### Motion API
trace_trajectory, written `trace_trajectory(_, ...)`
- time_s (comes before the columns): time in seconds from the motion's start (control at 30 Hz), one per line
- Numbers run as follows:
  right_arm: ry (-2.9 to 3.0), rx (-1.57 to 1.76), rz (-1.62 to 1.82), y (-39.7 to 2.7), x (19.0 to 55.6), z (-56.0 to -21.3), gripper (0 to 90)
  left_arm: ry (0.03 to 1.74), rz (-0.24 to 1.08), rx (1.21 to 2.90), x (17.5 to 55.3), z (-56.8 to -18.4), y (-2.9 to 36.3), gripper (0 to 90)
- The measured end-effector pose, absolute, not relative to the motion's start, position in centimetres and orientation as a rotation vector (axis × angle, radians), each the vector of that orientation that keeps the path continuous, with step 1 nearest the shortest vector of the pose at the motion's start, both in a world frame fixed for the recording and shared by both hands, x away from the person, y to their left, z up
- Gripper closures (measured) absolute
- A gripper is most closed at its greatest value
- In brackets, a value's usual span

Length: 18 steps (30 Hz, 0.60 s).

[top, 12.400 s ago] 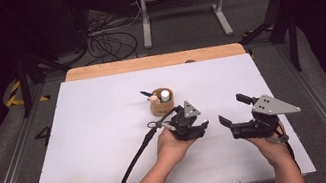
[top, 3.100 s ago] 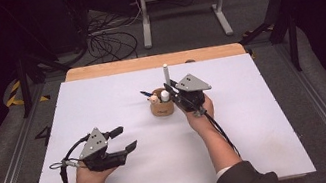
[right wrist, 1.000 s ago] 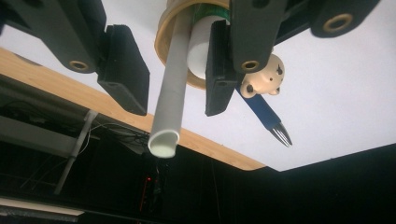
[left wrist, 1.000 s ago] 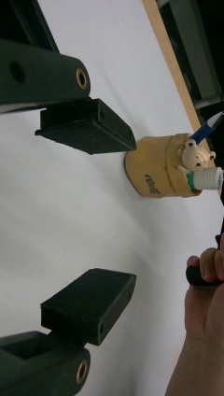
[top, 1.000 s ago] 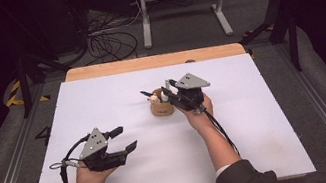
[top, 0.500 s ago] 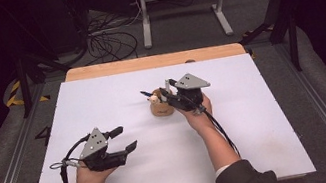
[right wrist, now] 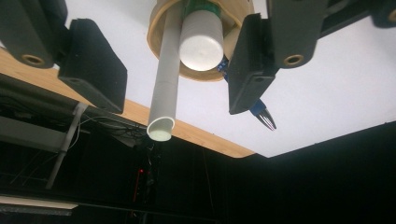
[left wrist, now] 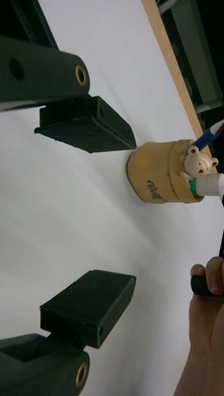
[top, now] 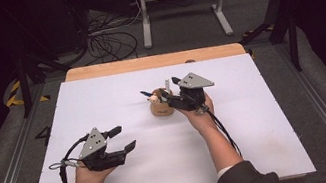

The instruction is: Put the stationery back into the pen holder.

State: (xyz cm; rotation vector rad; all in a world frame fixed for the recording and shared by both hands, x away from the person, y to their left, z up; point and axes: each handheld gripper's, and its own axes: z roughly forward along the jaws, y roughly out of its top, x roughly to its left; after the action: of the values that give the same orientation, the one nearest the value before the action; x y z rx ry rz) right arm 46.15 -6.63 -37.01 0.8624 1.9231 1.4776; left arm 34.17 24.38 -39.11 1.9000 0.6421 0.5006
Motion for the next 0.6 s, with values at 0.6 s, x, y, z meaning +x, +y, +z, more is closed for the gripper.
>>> trace_trajectory(0.6,1.903,0.866,1.535,-8.4,45.2,-37.4,22.8,0.681,0.503,1.858,34.3,-38.9,24.9,22.5)
